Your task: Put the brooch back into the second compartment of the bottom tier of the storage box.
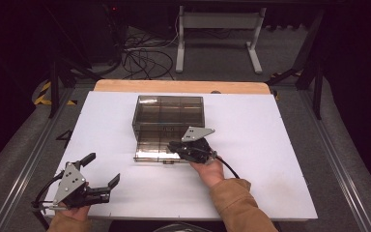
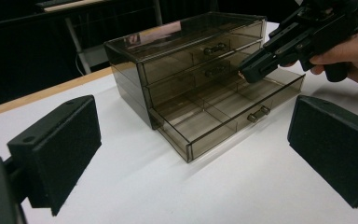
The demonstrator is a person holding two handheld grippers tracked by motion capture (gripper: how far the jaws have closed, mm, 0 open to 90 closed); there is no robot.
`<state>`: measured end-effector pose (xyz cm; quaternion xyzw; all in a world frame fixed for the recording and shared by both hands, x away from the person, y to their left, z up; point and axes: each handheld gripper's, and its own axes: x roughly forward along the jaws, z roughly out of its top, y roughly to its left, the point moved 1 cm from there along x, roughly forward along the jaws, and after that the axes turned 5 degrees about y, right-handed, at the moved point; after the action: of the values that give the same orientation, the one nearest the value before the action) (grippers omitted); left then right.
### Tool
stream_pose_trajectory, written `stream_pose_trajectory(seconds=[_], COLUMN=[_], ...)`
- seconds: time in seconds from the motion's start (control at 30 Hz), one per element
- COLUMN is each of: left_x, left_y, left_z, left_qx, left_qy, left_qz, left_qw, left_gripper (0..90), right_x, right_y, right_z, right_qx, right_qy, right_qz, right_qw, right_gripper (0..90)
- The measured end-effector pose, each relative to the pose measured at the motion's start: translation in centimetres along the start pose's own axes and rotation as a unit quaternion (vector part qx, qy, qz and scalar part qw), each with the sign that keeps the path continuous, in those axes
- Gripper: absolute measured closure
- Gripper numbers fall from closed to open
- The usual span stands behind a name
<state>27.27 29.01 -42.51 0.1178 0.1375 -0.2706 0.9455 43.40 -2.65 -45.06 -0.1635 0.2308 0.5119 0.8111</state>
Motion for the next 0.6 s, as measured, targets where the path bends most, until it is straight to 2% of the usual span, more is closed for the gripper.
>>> stream_pose_trajectory(seconds=[0.47,0.6], left_x=[0.0,0.0], left_y=[0.0,0.0], left_z=[0.0,0.0], left_qx=[-0.001,-0.001], left_qy=[0.000,0.000], left_qz=[-0.001,-0.001], left_qw=[1.0000,1.0000], left_gripper=[3.4,3.4], right_x=[1.0,1.2], right_y=[0.2,0.2], right_z=[-0.4,-0.5], right_qx=[-0.016,-0.012], right_qy=[0.032,0.040], right_qz=[-0.018,-0.016], right_qw=[0.9992,0.9990], right_gripper=[80.2,80.3])
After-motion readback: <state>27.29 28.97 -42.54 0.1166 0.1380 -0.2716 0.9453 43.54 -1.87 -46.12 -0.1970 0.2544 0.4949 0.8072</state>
